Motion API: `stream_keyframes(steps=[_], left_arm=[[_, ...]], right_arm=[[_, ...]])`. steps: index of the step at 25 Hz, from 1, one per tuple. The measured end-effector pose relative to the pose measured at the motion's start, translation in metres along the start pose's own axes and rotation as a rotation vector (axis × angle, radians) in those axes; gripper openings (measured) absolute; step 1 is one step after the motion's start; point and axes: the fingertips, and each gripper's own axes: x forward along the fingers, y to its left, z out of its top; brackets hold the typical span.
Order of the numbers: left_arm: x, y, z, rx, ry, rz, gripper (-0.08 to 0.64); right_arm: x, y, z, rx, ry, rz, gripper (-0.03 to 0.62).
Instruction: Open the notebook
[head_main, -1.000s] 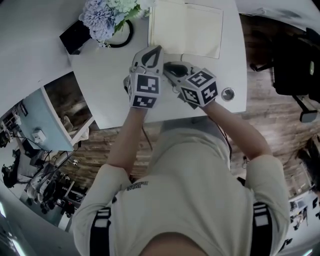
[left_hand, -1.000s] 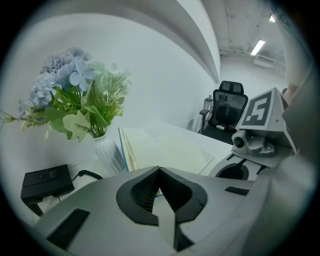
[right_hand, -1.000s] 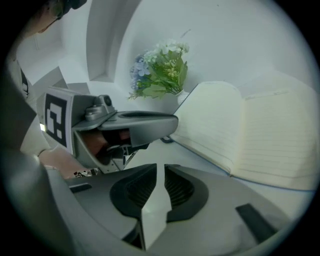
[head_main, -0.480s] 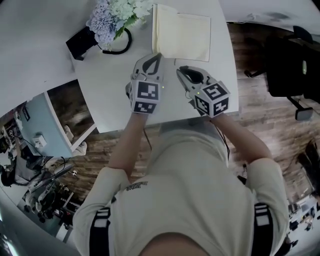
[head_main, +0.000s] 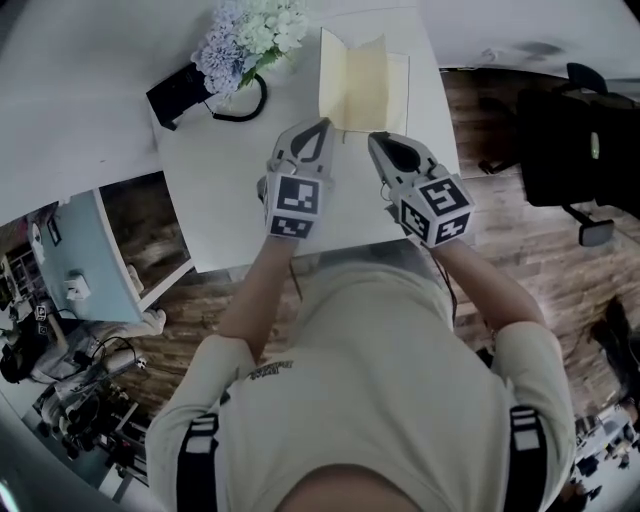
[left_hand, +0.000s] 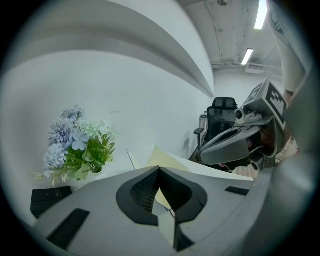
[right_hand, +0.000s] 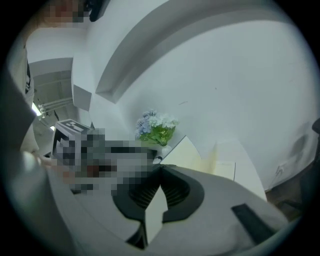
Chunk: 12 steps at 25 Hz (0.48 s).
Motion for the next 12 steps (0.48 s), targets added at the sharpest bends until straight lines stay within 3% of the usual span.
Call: stream_keyframes(steps=[12], left_arm=[[-0.051, -0.024, 0.053, -0.018, -0.211, 0.023, 0.012]], right_arm=[[-0.043, 0.029, 0.046, -0.109, -0.114, -0.015, 0.003]])
